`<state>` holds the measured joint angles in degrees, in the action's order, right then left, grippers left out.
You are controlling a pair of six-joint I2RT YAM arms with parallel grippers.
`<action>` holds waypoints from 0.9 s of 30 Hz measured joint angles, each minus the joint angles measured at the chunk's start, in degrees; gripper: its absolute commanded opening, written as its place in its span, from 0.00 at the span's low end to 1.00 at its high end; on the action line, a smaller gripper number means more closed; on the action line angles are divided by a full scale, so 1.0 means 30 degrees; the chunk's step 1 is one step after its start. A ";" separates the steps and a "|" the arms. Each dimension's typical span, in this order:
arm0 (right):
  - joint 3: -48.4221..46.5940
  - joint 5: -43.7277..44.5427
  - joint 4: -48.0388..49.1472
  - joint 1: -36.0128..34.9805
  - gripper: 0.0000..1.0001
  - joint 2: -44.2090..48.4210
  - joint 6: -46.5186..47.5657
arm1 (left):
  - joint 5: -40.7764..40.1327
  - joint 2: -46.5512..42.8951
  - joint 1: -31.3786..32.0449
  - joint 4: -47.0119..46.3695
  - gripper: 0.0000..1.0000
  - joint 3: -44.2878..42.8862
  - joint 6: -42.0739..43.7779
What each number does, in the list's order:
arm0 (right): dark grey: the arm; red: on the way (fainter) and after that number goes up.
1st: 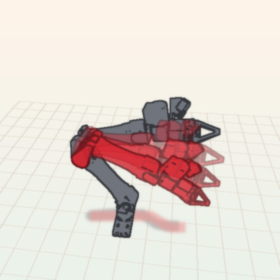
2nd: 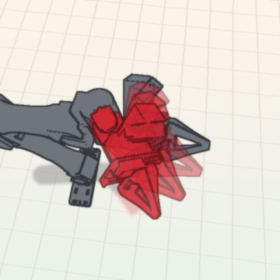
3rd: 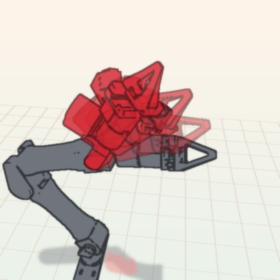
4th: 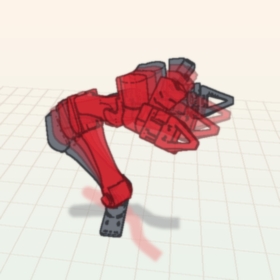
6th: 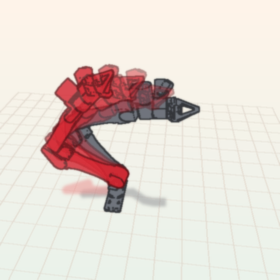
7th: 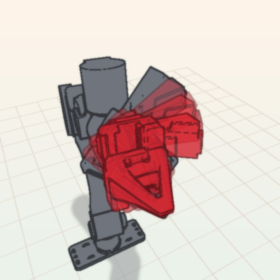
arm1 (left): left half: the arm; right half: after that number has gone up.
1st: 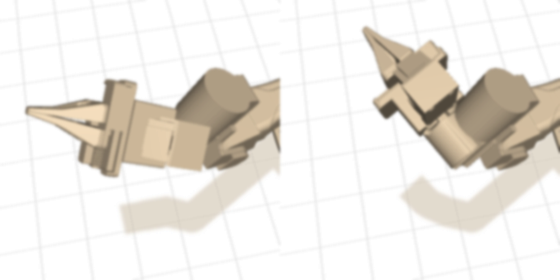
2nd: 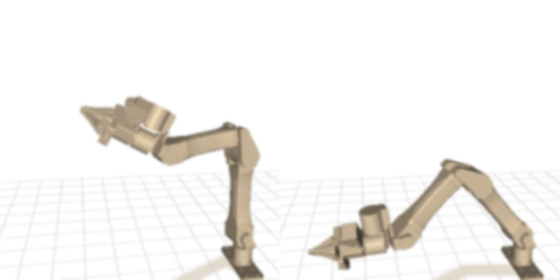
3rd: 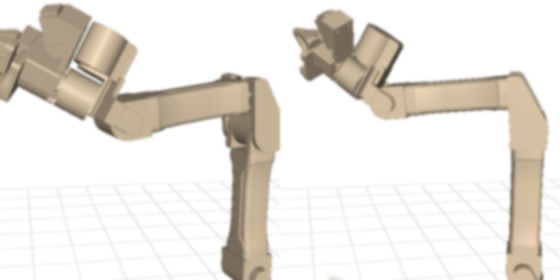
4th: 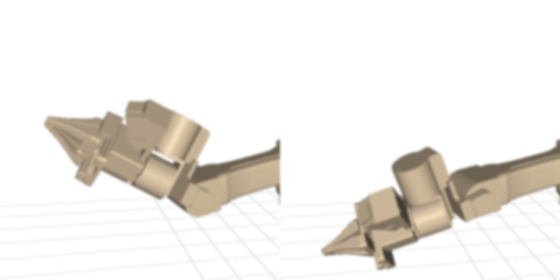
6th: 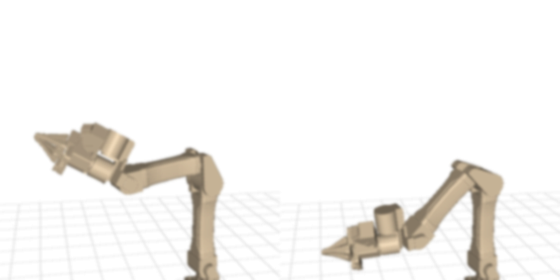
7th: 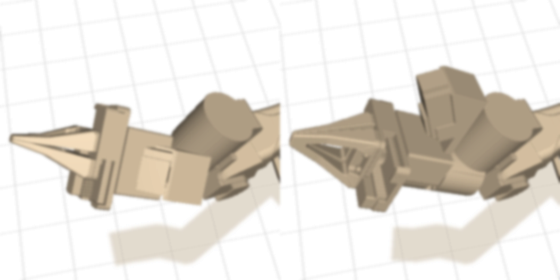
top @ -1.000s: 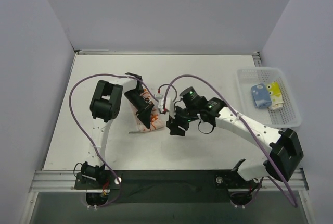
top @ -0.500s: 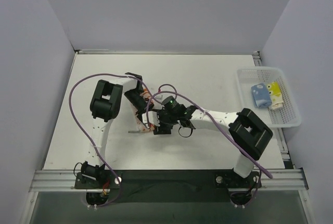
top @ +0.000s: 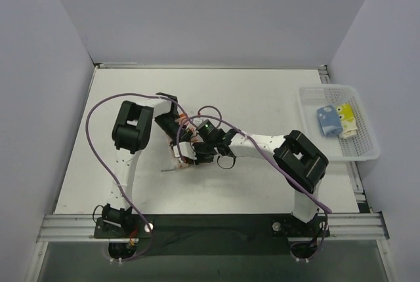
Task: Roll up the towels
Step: Roll the towel
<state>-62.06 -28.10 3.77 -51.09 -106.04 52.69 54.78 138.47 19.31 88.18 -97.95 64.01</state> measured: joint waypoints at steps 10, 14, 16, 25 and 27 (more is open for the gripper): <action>-0.3410 -0.1188 -0.5661 0.0291 0.00 -0.1086 -0.1872 | 0.0444 -0.1027 -0.2273 -0.0590 0.57 0.0313 -0.0962; -0.4240 -0.2958 -0.8153 0.1275 0.00 -0.1705 -0.3614 | -0.0080 -0.1639 -0.5756 -0.2470 0.57 -0.0168 -0.1173; -0.5049 -0.3861 -0.9078 0.1967 0.00 -0.2448 -0.4473 | -0.0102 -0.2157 -0.7497 -0.3045 0.58 -0.0211 -0.1362; -0.9500 -0.8102 -1.2284 0.4466 0.00 -0.6411 -0.7890 | -0.1428 -1.0797 -1.0251 -0.5807 0.97 0.3184 -0.3840; -0.9806 -0.9005 -1.2633 0.4852 0.00 -0.6907 -0.8400 | -0.1960 -1.3959 -0.9974 -0.7264 0.97 0.4233 -0.4626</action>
<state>-91.48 -55.11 -34.13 -36.53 -126.76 27.49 48.90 96.60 -10.61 66.39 -85.25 50.13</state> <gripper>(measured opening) 0.173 0.939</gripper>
